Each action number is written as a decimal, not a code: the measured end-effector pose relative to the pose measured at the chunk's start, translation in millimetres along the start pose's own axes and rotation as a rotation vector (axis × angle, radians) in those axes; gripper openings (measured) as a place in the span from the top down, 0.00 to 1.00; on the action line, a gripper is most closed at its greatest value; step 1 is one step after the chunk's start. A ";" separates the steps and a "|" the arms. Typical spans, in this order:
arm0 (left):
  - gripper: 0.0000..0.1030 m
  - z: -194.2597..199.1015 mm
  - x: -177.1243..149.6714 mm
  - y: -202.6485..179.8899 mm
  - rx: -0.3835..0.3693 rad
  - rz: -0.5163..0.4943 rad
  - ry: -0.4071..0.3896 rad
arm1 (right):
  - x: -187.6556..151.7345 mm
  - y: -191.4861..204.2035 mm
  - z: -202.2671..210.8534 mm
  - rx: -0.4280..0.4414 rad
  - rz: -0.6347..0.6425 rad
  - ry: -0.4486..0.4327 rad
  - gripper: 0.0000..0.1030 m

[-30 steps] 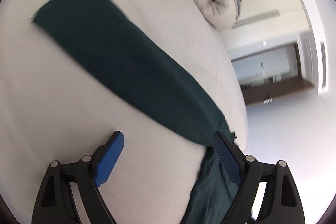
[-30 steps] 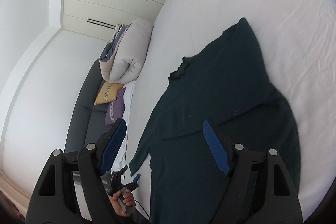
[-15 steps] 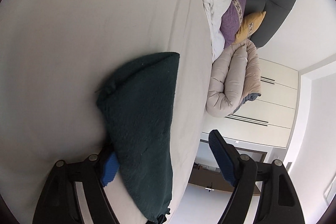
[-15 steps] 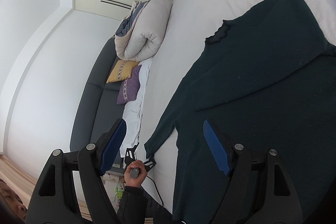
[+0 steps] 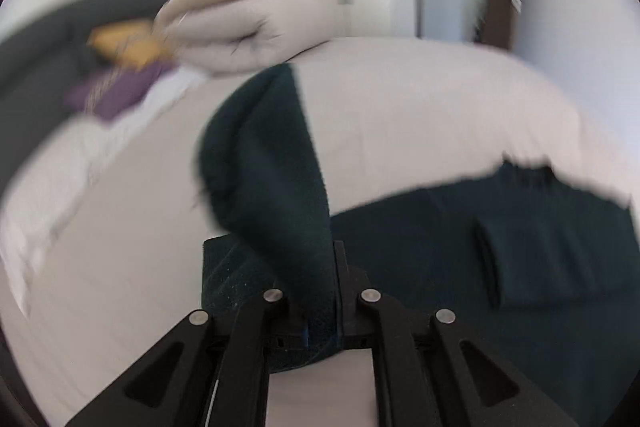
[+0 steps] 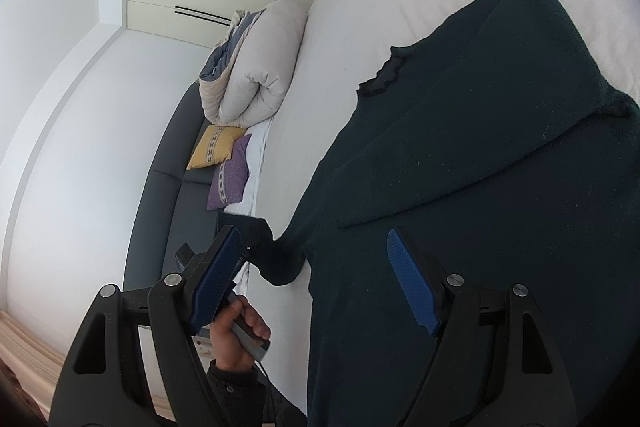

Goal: Fold small clothes
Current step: 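Lay the held sleeve across the sweater body with the left tool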

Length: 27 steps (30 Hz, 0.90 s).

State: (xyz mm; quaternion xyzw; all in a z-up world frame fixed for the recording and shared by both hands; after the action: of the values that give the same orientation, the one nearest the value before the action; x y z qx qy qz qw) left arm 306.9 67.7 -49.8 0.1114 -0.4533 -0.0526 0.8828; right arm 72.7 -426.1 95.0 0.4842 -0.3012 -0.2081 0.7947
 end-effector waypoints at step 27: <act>0.73 15.2 -68.7 -52.8 -0.154 0.071 -0.027 | -82.7 -29.8 -250.2 -0.118 -0.198 0.437 0.84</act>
State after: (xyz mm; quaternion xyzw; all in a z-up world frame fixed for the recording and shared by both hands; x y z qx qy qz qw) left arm 254.9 27.6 -108.3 0.0265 -0.4635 -0.0576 0.8838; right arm 181.2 -226.7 -42.0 0.4978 -0.0605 -0.1924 0.8435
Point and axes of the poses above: each gripper's, at about its wrist camera, not at the fingertips, and z roughly against the way its jaws point, y to its left, x to its top, the point moved 4 cm from there along -z, roughly the way its jaws point, and after that the axes turned 7 degrees about -y, right-handed, at the moved point
